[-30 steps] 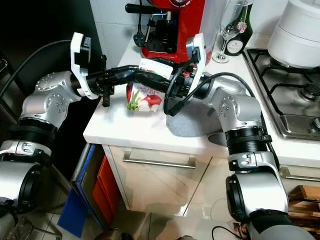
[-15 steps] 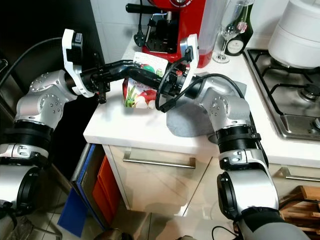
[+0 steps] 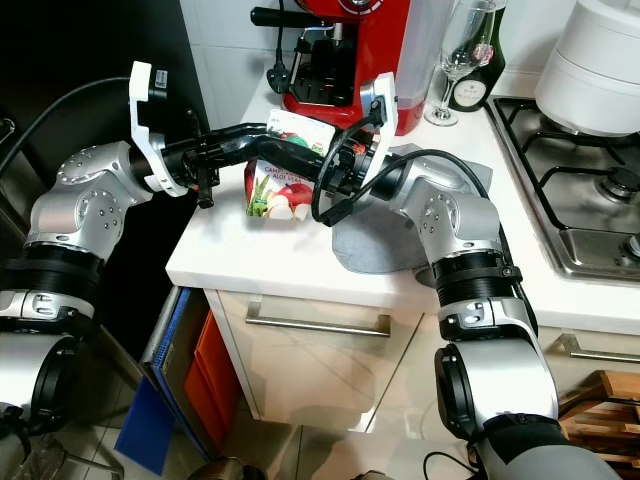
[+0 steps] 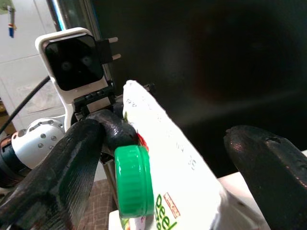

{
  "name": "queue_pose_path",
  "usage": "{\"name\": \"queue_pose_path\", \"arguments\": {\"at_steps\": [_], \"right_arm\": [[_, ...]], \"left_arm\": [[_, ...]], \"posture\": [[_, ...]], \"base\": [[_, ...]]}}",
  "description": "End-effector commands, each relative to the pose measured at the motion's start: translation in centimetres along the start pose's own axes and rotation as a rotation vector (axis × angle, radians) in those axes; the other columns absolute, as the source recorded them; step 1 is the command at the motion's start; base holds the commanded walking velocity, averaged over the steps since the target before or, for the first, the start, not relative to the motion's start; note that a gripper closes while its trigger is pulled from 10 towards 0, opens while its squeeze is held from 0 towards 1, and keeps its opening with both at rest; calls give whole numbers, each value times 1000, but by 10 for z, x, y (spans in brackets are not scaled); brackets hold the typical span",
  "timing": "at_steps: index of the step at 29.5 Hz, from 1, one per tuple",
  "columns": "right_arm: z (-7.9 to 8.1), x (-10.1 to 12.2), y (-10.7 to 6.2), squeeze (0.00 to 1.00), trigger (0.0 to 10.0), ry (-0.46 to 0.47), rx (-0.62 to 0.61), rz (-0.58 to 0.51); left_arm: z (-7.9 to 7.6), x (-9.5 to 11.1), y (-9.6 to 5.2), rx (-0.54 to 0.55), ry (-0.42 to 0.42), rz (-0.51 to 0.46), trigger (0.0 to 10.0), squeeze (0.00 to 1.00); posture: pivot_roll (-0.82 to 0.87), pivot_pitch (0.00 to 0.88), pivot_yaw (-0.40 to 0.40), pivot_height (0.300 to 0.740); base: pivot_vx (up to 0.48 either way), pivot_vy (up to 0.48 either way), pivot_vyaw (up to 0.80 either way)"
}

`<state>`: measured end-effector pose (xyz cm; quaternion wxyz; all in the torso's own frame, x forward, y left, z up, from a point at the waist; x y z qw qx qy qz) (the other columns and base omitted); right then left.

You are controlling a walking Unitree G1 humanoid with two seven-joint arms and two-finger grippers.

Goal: Restocking fridge

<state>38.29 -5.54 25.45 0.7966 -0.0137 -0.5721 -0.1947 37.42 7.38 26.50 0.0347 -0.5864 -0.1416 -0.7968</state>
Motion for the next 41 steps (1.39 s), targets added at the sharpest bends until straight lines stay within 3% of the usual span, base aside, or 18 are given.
{"name": "queue_pose_path", "arguments": {"at_steps": [1,6,8,14,25,26,27,31,32,37,41], "right_arm": [[-7,15,-6,529,0,-33,-56,-41],[-16,13,-10,529,0,-70,-112,-34],[-25,13,-14,533,0,-82,-161,-41],[-30,13,-18,537,0,-84,-191,-60],[-32,17,-16,525,0,-100,-199,-81],[-32,18,-15,522,6784,-105,-199,-79],[-32,18,-15,518,10000,-109,-201,-77],[-35,19,-16,514,10000,-119,-219,-79],[-36,22,-17,514,10000,-126,-229,-91],[-39,38,-24,518,10000,-157,-275,-162],[-38,56,-30,518,10000,-266,-349,-221]], "left_arm": [[-1,5,6,-31,45,18,10000,1000],[21,3,5,104,99,53,10000,1000],[37,-1,2,211,129,92,10000,1000],[62,8,-9,383,132,68,10000,1000],[60,10,-3,358,83,16,10000,1000],[59,9,-2,349,81,15,10000,1000],[57,8,-1,339,80,17,10000,1000],[51,2,0,301,79,42,10000,1000],[53,2,-1,311,86,41,10000,0],[62,25,-3,367,112,-34,10000,0],[70,56,-6,419,169,-114,10000,0]], "posture": [[-147,0,43,740],[-144,0,42,740],[-144,0,42,740],[-146,0,43,740],[-145,0,43,740],[-145,0,43,740],[-145,0,43,740],[-141,0,38,740],[-140,0,36,740],[-138,0,31,740],[-137,0,26,740]], "base": [[0,0,0],[0,0,0],[0,0,0],[0,0,0],[0,0,0],[0,0,0],[0,0,0],[0,0,0],[0,0,0],[0,0,0],[0,0,0]]}}
Point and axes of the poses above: a point about 5 cm out from each wrist's last joint towards the gripper, its own y axis pointing out of the wrist towards the gripper, its own x axis along the axis of the wrist's last joint, z = x × y, the point moved 6 cm from there along y, pointing out of the wrist towards the gripper, and after that the axes turned 9 degrees about y, right-handed, at the moved point
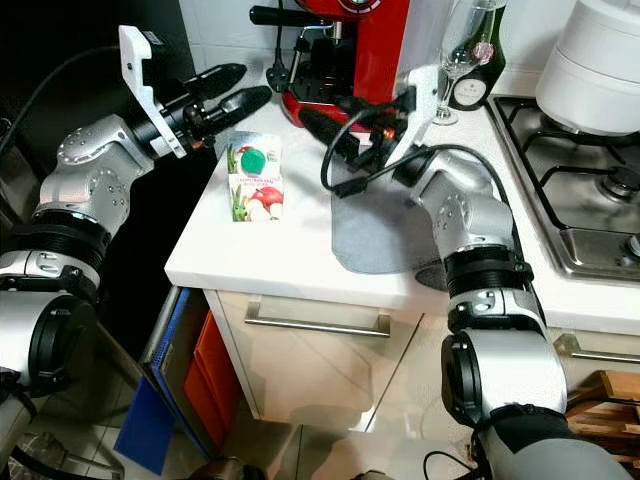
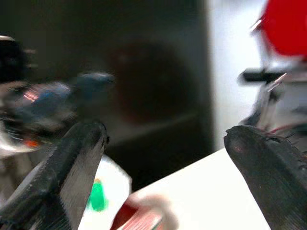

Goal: Restocking fridge

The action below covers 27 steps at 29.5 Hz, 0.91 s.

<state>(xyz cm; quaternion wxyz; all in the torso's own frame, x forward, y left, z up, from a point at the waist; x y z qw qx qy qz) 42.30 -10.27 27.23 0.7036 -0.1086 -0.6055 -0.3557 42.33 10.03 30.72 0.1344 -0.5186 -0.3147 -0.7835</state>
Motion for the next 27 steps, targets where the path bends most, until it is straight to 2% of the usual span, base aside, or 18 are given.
{"name": "queue_pose_path", "arguments": {"at_steps": [1,3,4,6,7,8,9,12,13,14,15,16,18,20,23,24,25,27], "right_arm": [[0,16,-1,518,10000,-67,-20,-44],[-2,13,-2,502,10000,-232,-142,-60],[0,9,-3,502,10000,-267,-168,-66],[3,0,-8,502,10000,-294,-213,-82],[3,0,-8,502,10000,-294,-213,-82],[4,-6,-12,502,10000,-295,-251,-99],[4,-6,-12,502,10000,-295,-251,-99],[4,-12,-20,506,10000,-337,-330,-140],[7,-14,-25,506,10000,-379,-383,-169],[18,-10,-35,506,10000,-447,-471,-262],[22,-8,-39,506,10000,-465,-494,-290],[22,-8,-39,506,10000,-465,-494,-290],[33,-8,-45,510,10000,-510,-518,-328],[36,-9,-49,510,10000,-523,-548,-347],[37,-10,-52,510,10000,-514,-584,-366],[38,-11,-52,510,10000,-513,-588,-367],[39,-14,-53,506,10000,-513,-603,-363],[38,-17,-54,506,10000,-513,-616,-358]], "left_arm": [[8,27,6,16,48,-60,10000,0],[11,40,-1,70,96,-97,10000,0],[6,39,-3,71,122,-96,10000,0],[-8,30,-7,66,131,-81,10000,0],[-8,30,-7,66,131,-81,10000,0],[-18,21,-11,73,133,-56,10000,0],[-18,21,-11,73,133,-56,10000,0],[-31,10,-15,90,143,-25,10000,0],[-35,6,-18,125,146,-12,10000,0],[-39,8,-24,218,175,-1,10000,0],[-39,10,-27,250,184,-1,10000,0],[-39,10,-27,250,184,-1,10000,0],[-38,19,-31,346,266,-13,10000,0],[-38,28,-33,411,306,-38,10000,0],[-40,33,-34,466,296,-72,10000,0],[-39,29,-37,494,294,-60,10000,0],[-37,17,-43,555,256,-18,10000,0],[-37,10,-46,582,243,10,10000,0]], "posture": [[-137,0,26,740],[-139,0,25,740],[-134,0,21,740],[-127,0,17,740],[-127,0,17,740],[-124,0,15,740],[-124,0,15,740],[-115,0,7,740],[-111,0,5,740],[-104,0,3,740],[-104,0,3,740],[-104,0,3,740],[-94,0,-3,740],[-94,0,-5,740],[-98,0,-10,740],[-102,0,-9,740],[-110,0,-8,740],[-119,0,-9,740]], "base": [[0,0,0],[0,0,0],[0,0,0],[0,0,0],[0,0,0],[0,0,0],[0,0,0],[0,0,0],[0,0,0],[0,0,0],[0,0,0],[0,0,0],[0,0,0],[0,0,0],[0,0,0],[0,0,0],[0,0,0],[0,0,0]]}}
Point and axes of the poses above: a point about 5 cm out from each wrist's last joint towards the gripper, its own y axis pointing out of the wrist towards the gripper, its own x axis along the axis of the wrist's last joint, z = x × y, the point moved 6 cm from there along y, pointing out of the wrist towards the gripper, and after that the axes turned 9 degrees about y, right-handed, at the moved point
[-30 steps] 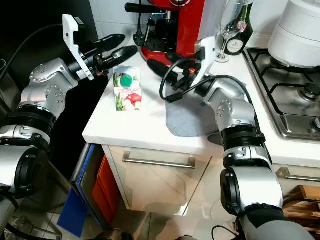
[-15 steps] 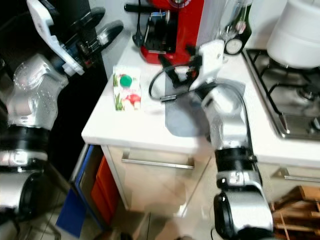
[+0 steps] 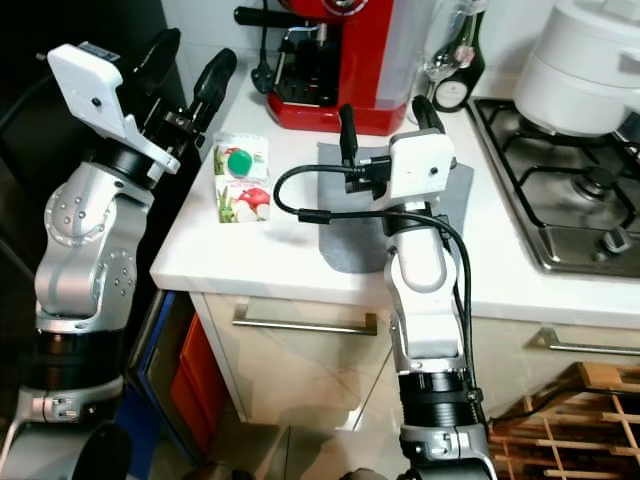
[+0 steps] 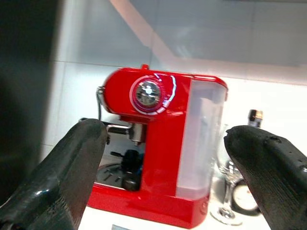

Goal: Restocking fridge

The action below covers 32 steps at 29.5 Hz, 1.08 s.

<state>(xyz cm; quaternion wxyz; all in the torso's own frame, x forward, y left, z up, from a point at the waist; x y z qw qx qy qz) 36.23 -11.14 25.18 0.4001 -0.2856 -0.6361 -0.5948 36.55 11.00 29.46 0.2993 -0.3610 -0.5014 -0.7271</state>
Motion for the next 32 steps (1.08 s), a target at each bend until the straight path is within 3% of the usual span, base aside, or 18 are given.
{"name": "queue_pose_path", "arguments": {"at_steps": [1,4,8,17,22,27,32], "right_arm": [[-2,-2,-4,502,10000,-15,-23,5],[-3,-6,-7,502,10000,-26,-32,15],[-4,-8,-7,506,10000,-42,-39,15],[-1,-9,3,510,10000,-12,-18,14],[8,-13,12,510,10000,64,89,55],[-20,-16,31,506,10000,98,145,135],[-34,-13,39,510,10000,145,167,163]], "left_arm": [[2,-12,-4,50,18,63,10000,0],[-1,-21,-11,86,63,94,10000,0],[-3,-21,-17,120,21,99,10000,0],[-1,-18,-11,142,44,99,10000,0],[-6,-13,-6,113,61,77,10000,0],[-14,-13,-3,53,52,82,10000,0],[-17,-15,-3,34,59,90,10000,0]], "posture": [[-124,0,-7,740],[-134,0,-7,740],[-123,0,-20,740],[-117,0,-13,740],[-121,0,-3,740],[-113,0,-7,740],[-106,0,-13,740]], "base": [[0,0,0],[0,0,0],[0,0,0],[0,470,0],[0,0,0],[0,0,0],[0,0,0]]}}
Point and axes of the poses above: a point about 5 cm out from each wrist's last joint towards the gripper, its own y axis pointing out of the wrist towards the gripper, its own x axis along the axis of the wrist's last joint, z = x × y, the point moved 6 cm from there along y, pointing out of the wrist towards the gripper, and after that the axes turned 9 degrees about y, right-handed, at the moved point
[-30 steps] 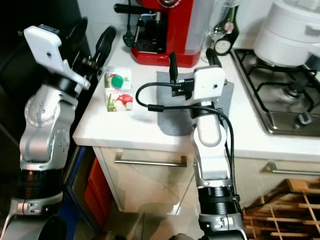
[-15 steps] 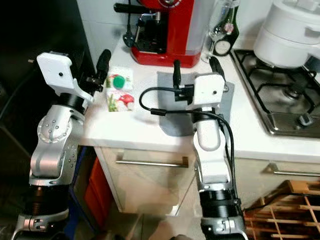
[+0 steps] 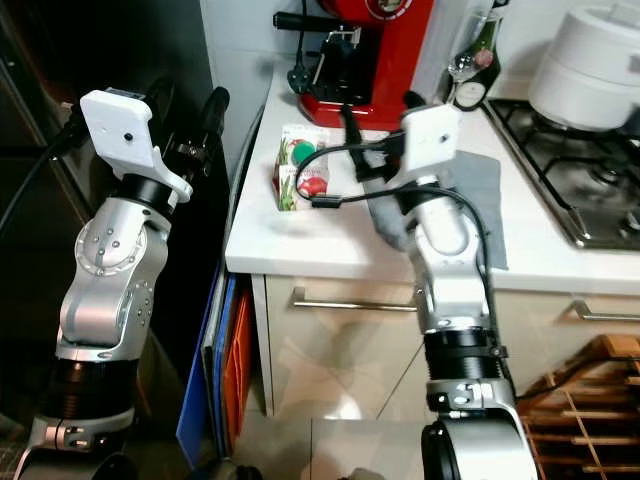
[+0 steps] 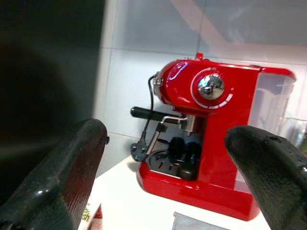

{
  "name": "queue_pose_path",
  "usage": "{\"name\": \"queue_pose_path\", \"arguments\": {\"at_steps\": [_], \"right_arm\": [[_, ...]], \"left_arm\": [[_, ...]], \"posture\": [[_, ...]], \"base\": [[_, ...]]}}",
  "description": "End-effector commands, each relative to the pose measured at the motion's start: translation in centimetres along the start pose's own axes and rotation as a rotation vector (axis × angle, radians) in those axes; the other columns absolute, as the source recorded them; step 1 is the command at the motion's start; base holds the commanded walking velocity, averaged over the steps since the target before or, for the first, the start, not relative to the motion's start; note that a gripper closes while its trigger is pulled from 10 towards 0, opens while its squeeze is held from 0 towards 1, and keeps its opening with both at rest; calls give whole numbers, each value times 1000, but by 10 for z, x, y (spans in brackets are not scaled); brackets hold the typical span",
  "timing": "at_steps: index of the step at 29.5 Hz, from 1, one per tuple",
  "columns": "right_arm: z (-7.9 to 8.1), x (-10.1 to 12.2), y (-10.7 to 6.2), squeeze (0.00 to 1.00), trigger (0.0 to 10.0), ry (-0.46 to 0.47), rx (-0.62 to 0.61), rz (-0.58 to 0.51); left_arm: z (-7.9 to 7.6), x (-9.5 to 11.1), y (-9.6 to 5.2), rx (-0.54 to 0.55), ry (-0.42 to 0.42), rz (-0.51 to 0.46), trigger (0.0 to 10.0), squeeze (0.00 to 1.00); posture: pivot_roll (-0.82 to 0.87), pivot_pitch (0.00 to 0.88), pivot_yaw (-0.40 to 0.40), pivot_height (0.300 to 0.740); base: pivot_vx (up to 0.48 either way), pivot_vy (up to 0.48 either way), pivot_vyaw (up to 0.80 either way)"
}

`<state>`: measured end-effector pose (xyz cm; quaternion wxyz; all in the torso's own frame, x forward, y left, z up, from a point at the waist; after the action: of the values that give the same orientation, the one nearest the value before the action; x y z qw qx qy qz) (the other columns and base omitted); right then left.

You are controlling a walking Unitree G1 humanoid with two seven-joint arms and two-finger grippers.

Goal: Restocking fridge

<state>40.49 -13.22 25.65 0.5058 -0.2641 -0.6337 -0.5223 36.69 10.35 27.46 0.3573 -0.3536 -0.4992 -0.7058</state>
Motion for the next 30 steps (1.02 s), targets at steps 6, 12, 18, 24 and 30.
{"name": "queue_pose_path", "arguments": {"at_steps": [6,12,18,24,30], "right_arm": [[-26,-3,8,514,10000,206,177,150],[-16,-17,5,510,10000,347,353,273],[-13,-22,13,506,10000,301,378,314],[-44,30,19,506,10000,40,-18,-28],[-18,12,-40,498,10000,-115,-189,-78]], "left_arm": [[-5,-1,1,-43,-6,11,10000,0],[3,-3,-5,-42,11,24,10000,0],[-1,0,-15,-101,20,17,10000,0],[2,-14,-29,-88,36,81,10000,0],[-2,-28,-44,-59,2,155,10000,0]], "posture": [[-86,0,-12,740],[-53,0,-16,740],[-22,0,-29,740],[-41,0,-48,740],[-90,0,-42,740]], "base": [[0,0,0],[0,0,0],[0,0,0],[0,0,0],[0,0,0]]}}
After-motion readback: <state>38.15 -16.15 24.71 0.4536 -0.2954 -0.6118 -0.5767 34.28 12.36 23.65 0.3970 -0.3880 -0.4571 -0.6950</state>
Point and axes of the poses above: a point about 5 cm out from each wrist's last joint towards the gripper, its own y axis pointing out of the wrist towards the gripper, its own x axis along the axis of the wrist's last joint, z = x × y, the point moved 6 cm from there along y, pointing out of the wrist towards the gripper, and after that the axes turned 9 degrees about y, right-handed, at the moved point
